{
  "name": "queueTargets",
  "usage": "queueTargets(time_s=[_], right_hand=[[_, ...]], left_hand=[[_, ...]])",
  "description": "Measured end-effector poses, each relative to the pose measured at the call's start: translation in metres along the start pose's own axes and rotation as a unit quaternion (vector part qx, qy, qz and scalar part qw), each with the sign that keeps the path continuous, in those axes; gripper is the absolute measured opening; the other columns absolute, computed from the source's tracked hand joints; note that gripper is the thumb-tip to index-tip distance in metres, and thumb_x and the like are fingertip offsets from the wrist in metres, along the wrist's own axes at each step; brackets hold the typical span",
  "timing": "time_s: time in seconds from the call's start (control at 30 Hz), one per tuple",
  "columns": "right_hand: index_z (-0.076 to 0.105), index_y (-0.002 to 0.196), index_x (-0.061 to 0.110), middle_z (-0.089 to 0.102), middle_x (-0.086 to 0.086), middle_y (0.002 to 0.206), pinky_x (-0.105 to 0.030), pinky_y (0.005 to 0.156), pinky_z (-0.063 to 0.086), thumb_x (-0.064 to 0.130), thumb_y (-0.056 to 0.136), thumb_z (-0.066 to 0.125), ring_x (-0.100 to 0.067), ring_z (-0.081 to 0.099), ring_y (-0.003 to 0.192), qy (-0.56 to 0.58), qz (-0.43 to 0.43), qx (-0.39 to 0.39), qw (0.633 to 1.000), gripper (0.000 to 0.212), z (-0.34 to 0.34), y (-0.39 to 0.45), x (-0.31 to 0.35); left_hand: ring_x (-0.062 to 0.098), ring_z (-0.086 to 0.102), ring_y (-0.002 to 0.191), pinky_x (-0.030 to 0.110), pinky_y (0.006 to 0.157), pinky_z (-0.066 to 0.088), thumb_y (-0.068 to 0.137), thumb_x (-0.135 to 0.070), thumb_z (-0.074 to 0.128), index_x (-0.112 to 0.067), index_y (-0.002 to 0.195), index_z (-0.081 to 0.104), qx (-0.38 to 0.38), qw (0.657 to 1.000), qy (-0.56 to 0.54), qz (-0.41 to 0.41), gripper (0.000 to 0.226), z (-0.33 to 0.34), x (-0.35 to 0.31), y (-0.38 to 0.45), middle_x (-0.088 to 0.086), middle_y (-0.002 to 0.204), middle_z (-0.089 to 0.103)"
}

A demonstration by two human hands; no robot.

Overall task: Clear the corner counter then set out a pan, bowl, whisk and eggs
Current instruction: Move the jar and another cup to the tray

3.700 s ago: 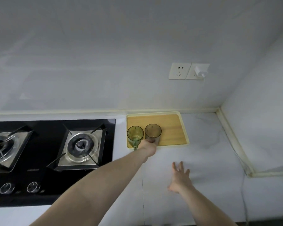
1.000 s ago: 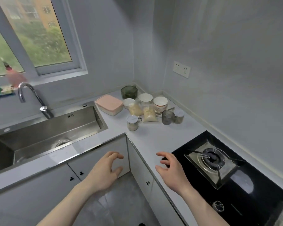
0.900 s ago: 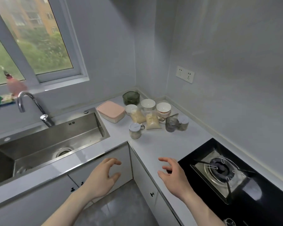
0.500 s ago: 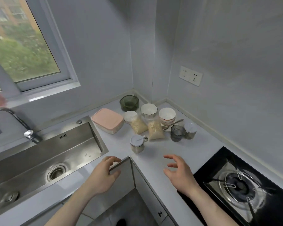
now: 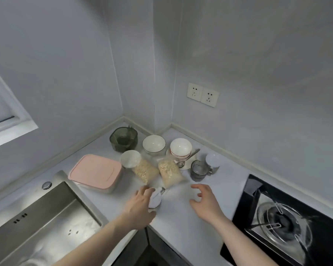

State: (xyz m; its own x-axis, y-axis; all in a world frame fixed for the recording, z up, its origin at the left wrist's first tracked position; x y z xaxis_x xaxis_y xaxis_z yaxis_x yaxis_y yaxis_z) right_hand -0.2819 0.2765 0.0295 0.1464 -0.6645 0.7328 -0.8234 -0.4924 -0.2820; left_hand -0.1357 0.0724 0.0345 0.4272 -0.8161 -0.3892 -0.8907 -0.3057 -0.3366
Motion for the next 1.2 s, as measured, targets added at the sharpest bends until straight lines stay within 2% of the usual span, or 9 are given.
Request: queueTargets(time_s=[0.07, 0.17, 0.27, 0.4, 0.53, 0.73, 0.93, 1.1, 1.2], right_hand=[[0.050, 0.140, 0.023, 0.037, 0.005, 0.138, -0.031, 0.100, 0.049, 0.016, 0.088, 0.064, -0.020, 0.056, 0.123, -0.021, 0.033, -0.014, 0.999, 0.055, 0.003, 0.019, -0.003], [0.042, 0.146, 0.020, 0.032, -0.001, 0.147, -0.030, 0.102, 0.046, 0.017, 0.085, 0.063, -0.022, 0.055, 0.126, -0.056, 0.058, -0.026, 0.996, 0.064, 0.002, 0.041, -0.006], [0.040, 0.148, 0.019, 0.032, -0.003, 0.151, -0.033, 0.105, 0.045, 0.017, 0.085, 0.062, -0.026, 0.053, 0.129, -0.091, 0.072, -0.036, 0.993, 0.066, -0.006, 0.060, -0.009], [0.038, 0.149, 0.020, 0.033, -0.003, 0.153, -0.035, 0.102, 0.046, 0.015, 0.086, 0.059, -0.032, 0.050, 0.130, -0.150, 0.090, -0.023, 0.984, 0.067, -0.012, 0.081, -0.015], [0.038, 0.150, 0.019, 0.035, -0.004, 0.154, -0.035, 0.104, 0.044, 0.015, 0.088, 0.058, -0.031, 0.048, 0.134, -0.189, 0.109, -0.008, 0.976, 0.066, -0.012, 0.102, -0.021], [0.047, 0.146, 0.021, 0.049, -0.009, 0.147, -0.034, 0.106, 0.045, 0.010, 0.086, 0.054, -0.032, 0.051, 0.132, -0.199, 0.125, 0.016, 0.972, 0.061, -0.002, 0.131, -0.025], [0.062, 0.131, 0.015, 0.062, -0.013, 0.129, -0.031, 0.090, 0.049, 0.006, 0.087, 0.054, -0.034, 0.060, 0.119, -0.217, 0.132, -0.008, 0.967, 0.046, 0.007, 0.147, -0.025], [0.066, 0.087, 0.018, 0.067, -0.012, 0.105, -0.031, 0.076, 0.050, 0.007, 0.087, 0.057, -0.035, 0.065, 0.102, -0.292, 0.094, 0.008, 0.952, 0.014, 0.007, 0.127, -0.008], [0.071, 0.094, 0.017, 0.066, -0.012, 0.104, -0.032, 0.079, 0.052, 0.008, 0.087, 0.057, -0.036, 0.064, 0.101, -0.294, 0.079, 0.010, 0.952, 0.018, 0.012, 0.103, -0.002]], left_hand=[[0.031, 0.037, 0.137, 0.041, 0.111, 0.039, 0.083, -0.045, 0.063, -0.023, 0.156, 0.018, 0.023, 0.999, 0.035, -0.011, 0.088, 0.008, 0.001, 0.021, 0.001, 0.160, 0.020], [0.033, 0.043, 0.127, 0.044, 0.099, 0.048, 0.076, -0.059, 0.070, -0.023, 0.150, 0.020, 0.040, 0.996, 0.069, -0.036, 0.096, 0.020, 0.001, 0.042, 0.003, 0.154, 0.025], [0.029, 0.047, 0.116, 0.039, 0.087, 0.050, 0.082, -0.062, 0.066, -0.021, 0.139, 0.033, 0.018, 0.991, 0.124, -0.037, 0.077, 0.023, 0.001, 0.057, 0.003, 0.144, 0.035], [0.028, 0.047, 0.120, 0.038, 0.089, 0.052, 0.089, -0.039, 0.065, -0.023, 0.139, 0.041, 0.034, 0.992, 0.120, 0.026, 0.057, 0.023, 0.004, 0.065, 0.002, 0.140, 0.040], [0.022, 0.039, 0.133, 0.036, 0.100, 0.051, 0.076, -0.004, 0.067, -0.026, 0.145, 0.040, 0.115, 0.972, 0.152, 0.141, 0.077, 0.022, 0.007, 0.074, -0.008, 0.144, 0.038], [0.014, 0.036, 0.138, 0.031, 0.108, 0.045, 0.073, -0.001, 0.064, -0.032, 0.139, 0.047, 0.113, 0.969, 0.103, 0.192, 0.076, 0.026, 0.016, 0.080, -0.016, 0.146, 0.041], [0.015, 0.037, 0.138, 0.032, 0.104, 0.047, 0.073, 0.003, 0.063, -0.031, 0.139, 0.048, 0.118, 0.970, 0.090, 0.191, 0.076, 0.022, 0.014, 0.080, -0.015, 0.146, 0.043], [0.016, 0.036, 0.138, 0.032, 0.104, 0.047, 0.074, 0.002, 0.064, -0.031, 0.138, 0.049, 0.116, 0.970, 0.088, 0.195, 0.074, 0.019, 0.015, 0.078, -0.015, 0.145, 0.043], [0.016, 0.036, 0.138, 0.032, 0.103, 0.048, 0.074, 0.002, 0.064, -0.030, 0.138, 0.048, 0.117, 0.970, 0.085, 0.197, 0.074, 0.019, 0.016, 0.077, -0.014, 0.145, 0.042]])
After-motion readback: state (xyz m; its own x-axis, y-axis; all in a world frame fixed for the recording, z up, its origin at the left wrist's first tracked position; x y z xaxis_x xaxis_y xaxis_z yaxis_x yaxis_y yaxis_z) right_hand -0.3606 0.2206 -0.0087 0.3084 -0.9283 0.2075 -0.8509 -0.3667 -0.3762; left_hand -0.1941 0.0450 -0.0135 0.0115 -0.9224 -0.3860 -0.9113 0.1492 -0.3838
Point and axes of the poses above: each hand's wrist, its own y-axis towards the middle knuckle, its own z-axis out of the palm, x = y × z, the point moved 6 cm from there along y, towards the middle knuckle
